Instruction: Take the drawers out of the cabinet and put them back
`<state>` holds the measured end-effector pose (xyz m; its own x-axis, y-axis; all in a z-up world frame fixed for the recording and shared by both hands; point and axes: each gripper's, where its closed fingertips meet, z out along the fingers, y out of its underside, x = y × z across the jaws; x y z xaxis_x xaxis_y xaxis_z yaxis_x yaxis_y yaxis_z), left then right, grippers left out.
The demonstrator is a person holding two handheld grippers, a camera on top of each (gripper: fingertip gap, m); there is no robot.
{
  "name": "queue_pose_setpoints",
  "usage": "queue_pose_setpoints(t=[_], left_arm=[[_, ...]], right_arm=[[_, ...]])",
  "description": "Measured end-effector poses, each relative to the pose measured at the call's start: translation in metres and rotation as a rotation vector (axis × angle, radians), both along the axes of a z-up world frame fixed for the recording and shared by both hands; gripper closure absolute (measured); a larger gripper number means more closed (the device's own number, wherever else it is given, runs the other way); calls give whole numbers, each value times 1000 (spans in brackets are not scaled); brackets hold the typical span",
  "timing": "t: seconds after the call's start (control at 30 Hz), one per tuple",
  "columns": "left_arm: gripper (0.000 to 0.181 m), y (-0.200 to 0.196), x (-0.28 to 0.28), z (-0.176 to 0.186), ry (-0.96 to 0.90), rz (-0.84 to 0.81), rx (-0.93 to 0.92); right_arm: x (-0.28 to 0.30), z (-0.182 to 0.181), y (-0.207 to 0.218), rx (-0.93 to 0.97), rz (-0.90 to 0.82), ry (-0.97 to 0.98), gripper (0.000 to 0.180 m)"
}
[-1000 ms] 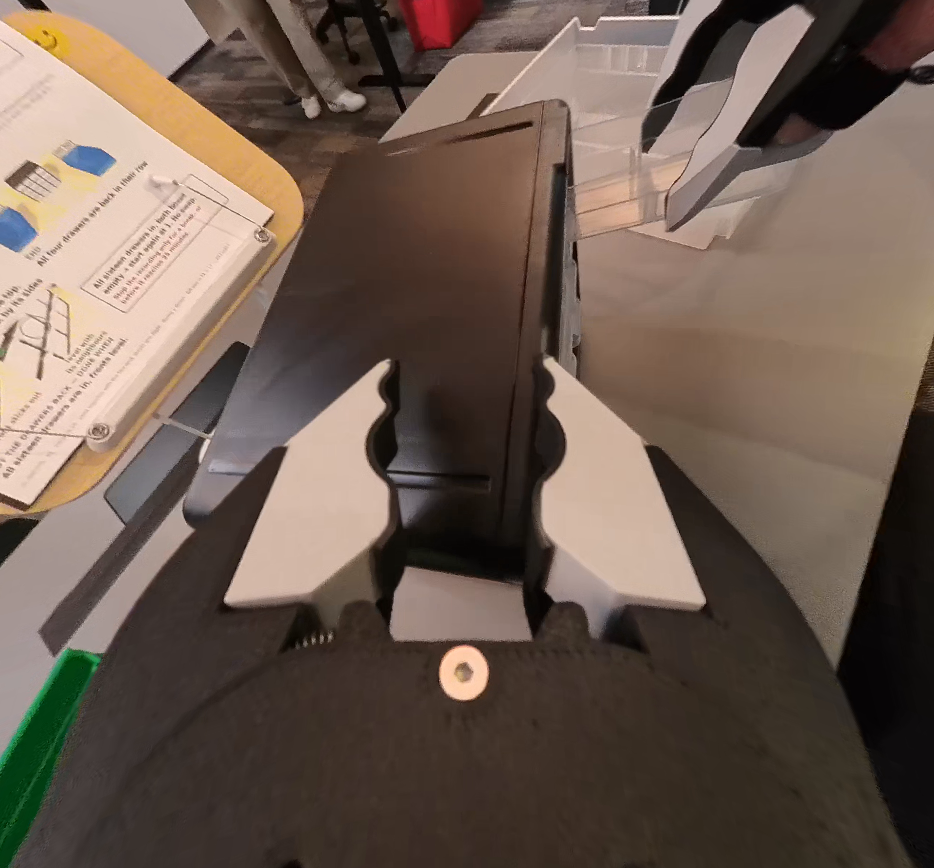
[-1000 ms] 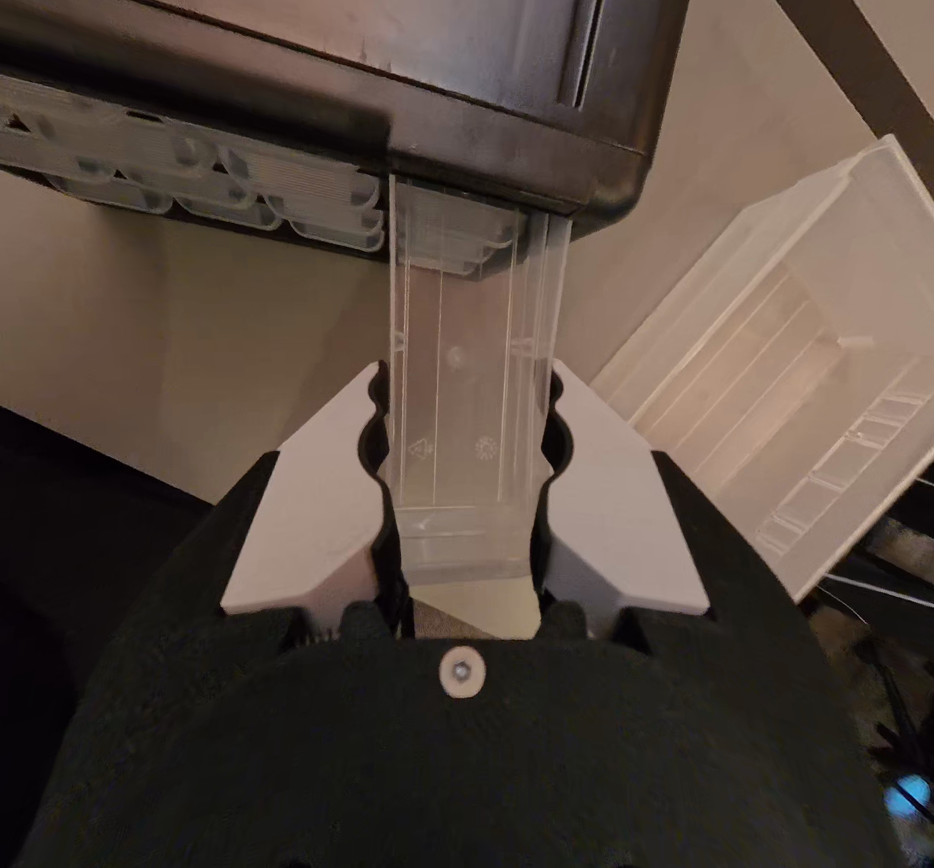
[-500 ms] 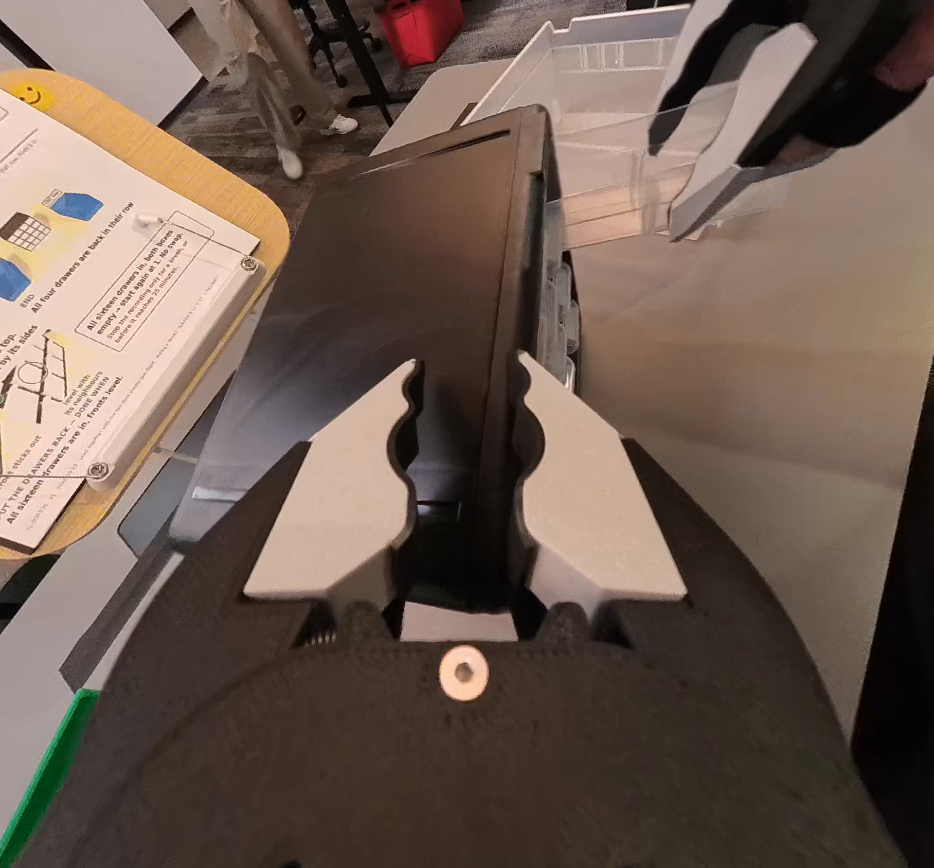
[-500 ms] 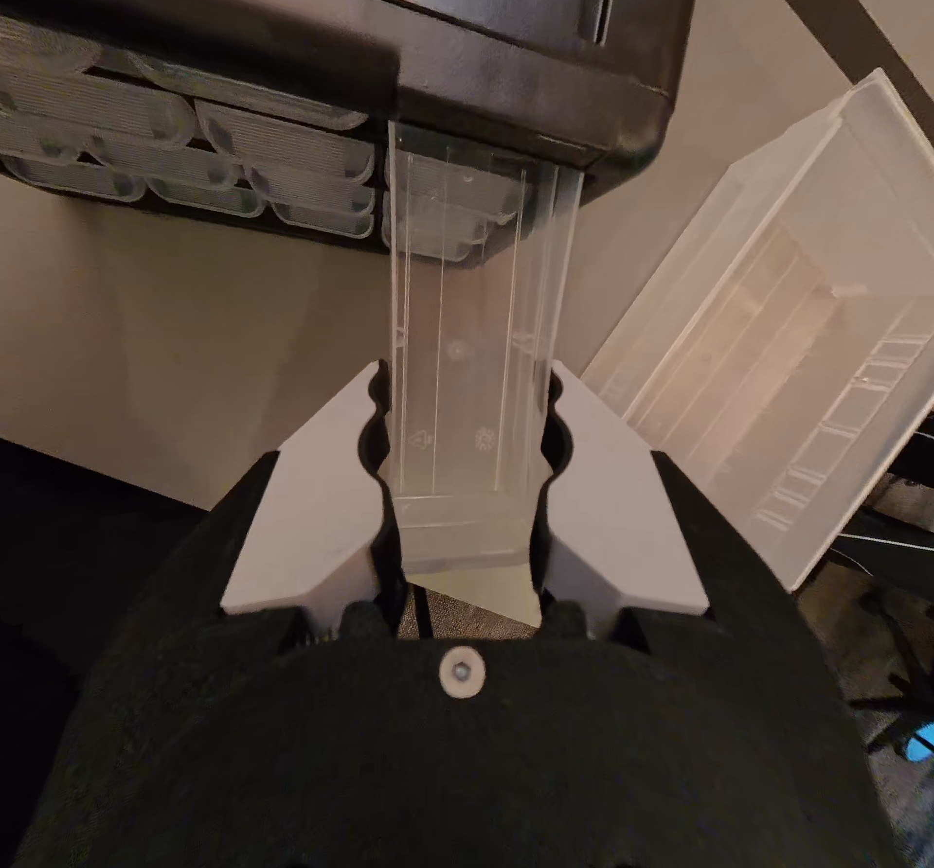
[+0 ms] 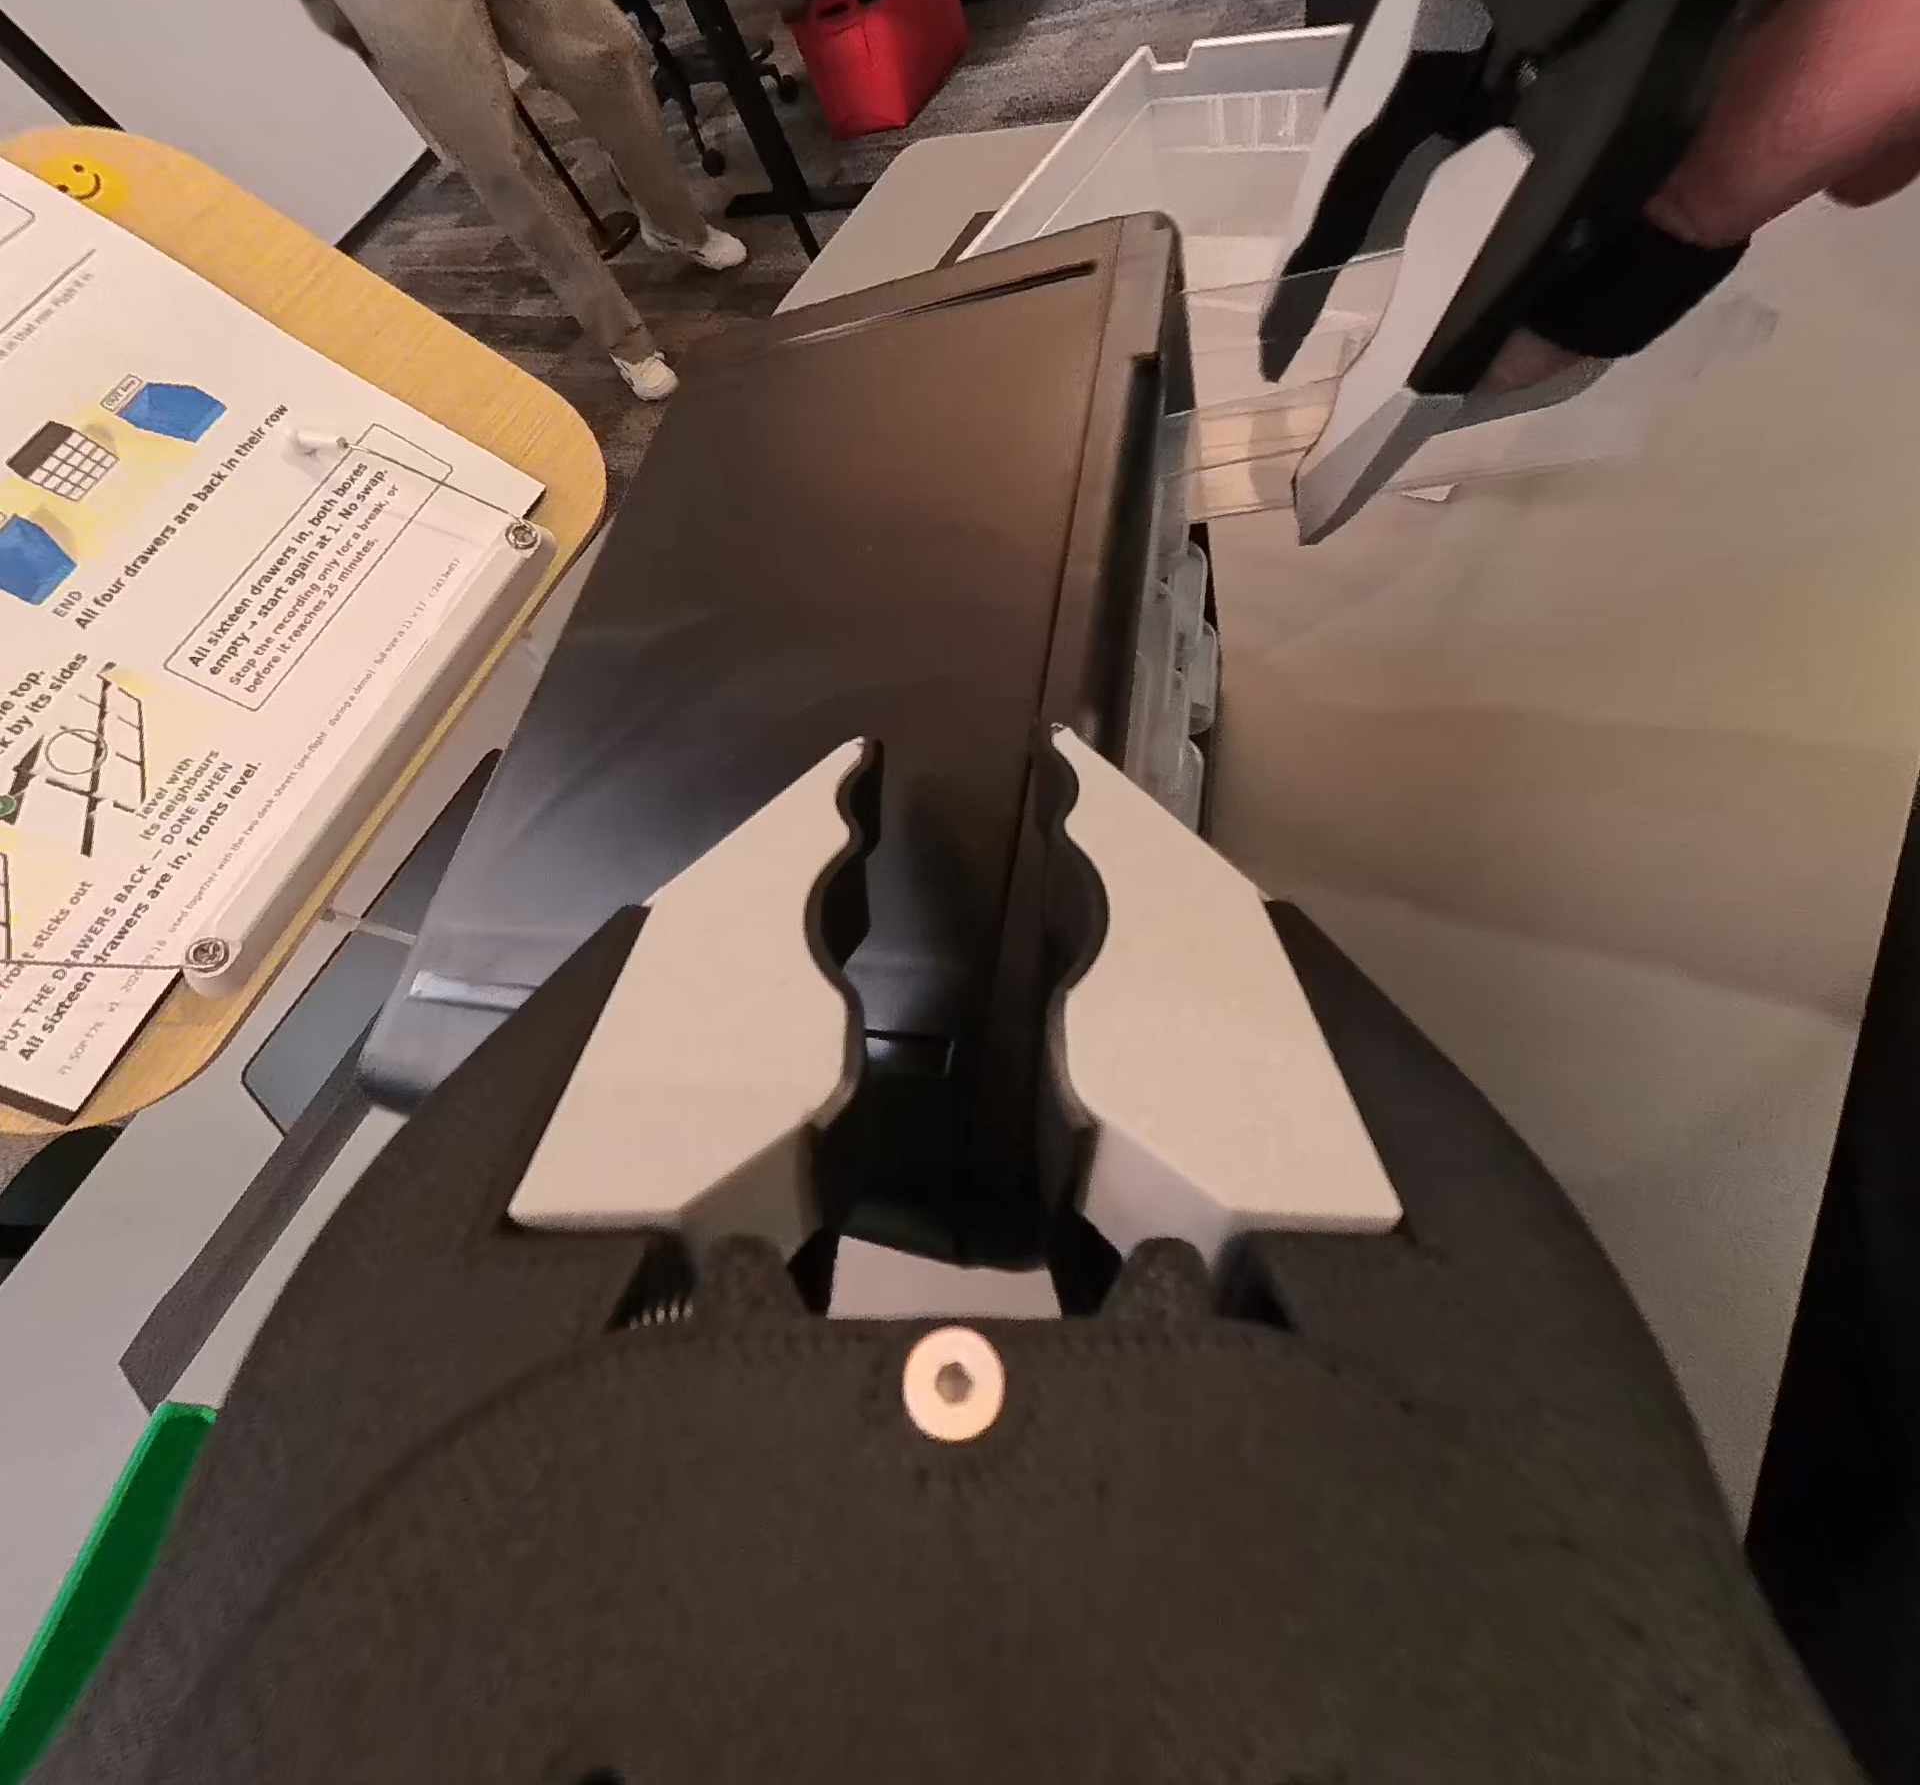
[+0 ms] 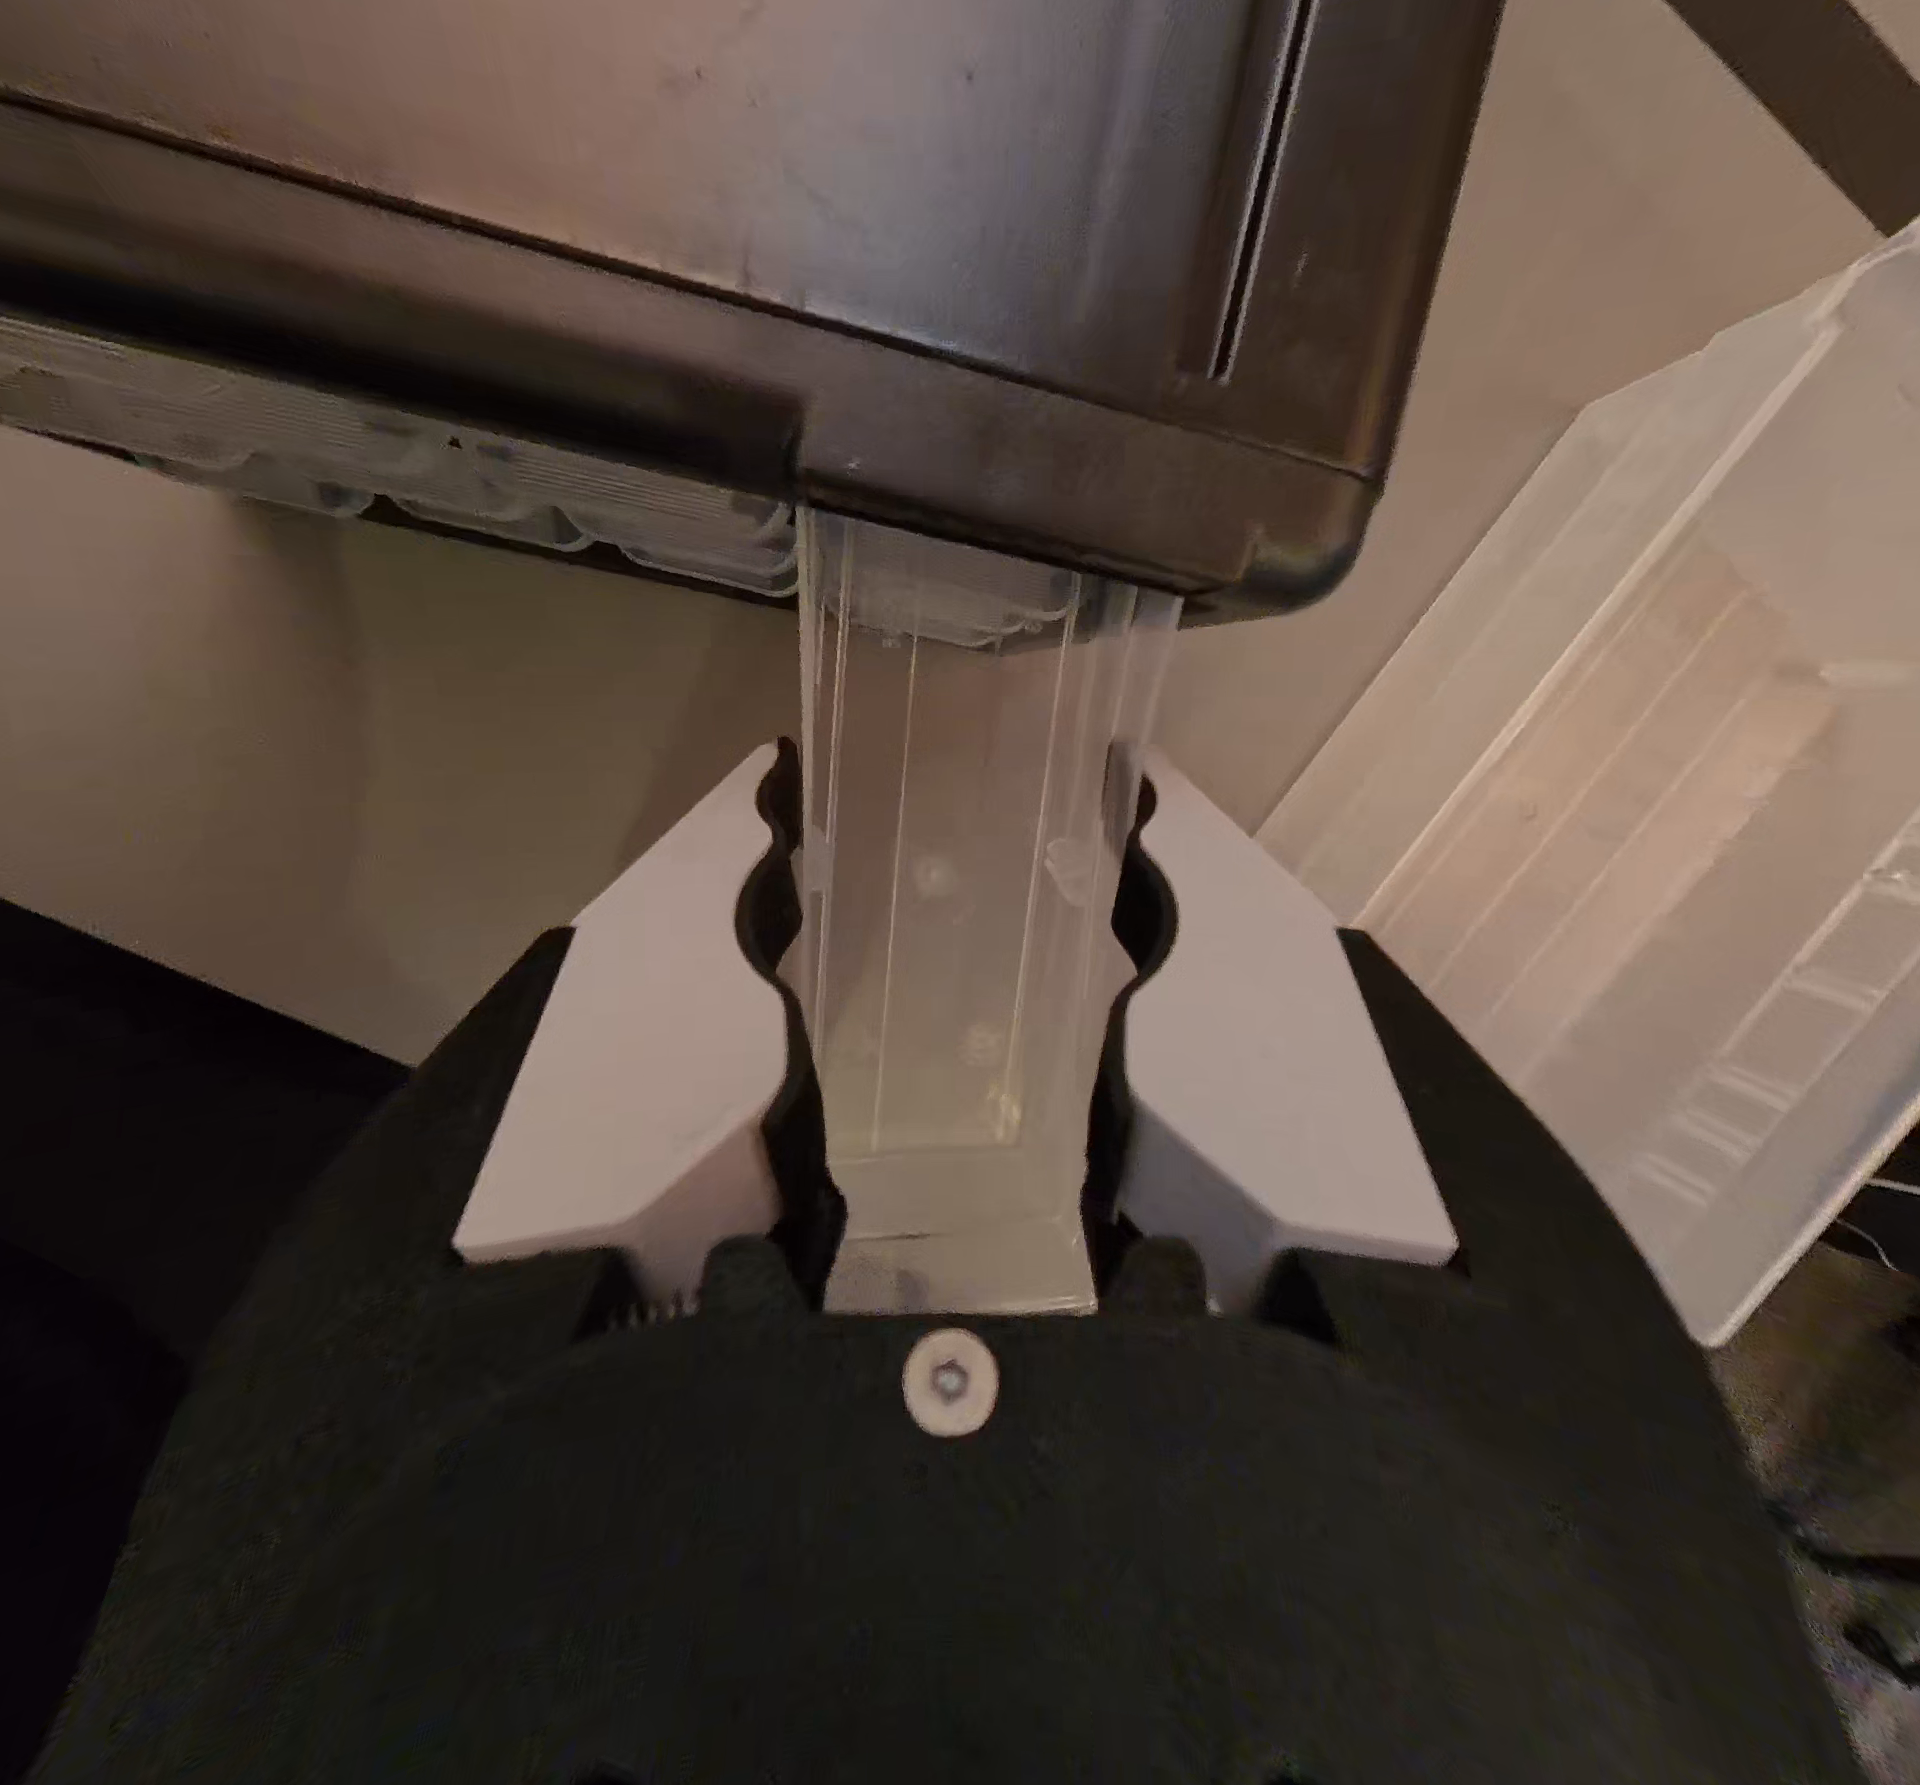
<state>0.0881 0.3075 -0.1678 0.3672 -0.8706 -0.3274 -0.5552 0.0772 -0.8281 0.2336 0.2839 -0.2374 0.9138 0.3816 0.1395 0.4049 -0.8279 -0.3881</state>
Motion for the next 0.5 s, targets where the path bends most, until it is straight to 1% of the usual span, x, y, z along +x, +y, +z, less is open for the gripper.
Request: queue_pose_setpoints(t=[0.13, 0.23, 0.33, 0.4, 0.5], left_arm=[[152, 1, 0, 0, -2, 5, 4], [151, 1, 0, 0, -5, 9, 6], [151, 1, 0, 0, -6, 13, 14], [151, 2, 0, 1, -7, 13, 15], [151, 1, 0, 1, -7, 13, 20]], right_arm=[[2, 5, -11, -86, 5, -76, 122], [4, 8, -16, -171, 24, -93, 122], [-1, 4, -18, -153, 14, -27, 122], [-7, -8, -32, -162, 29, 31, 122], [0, -15, -52, -147, 63, 42, 122]])
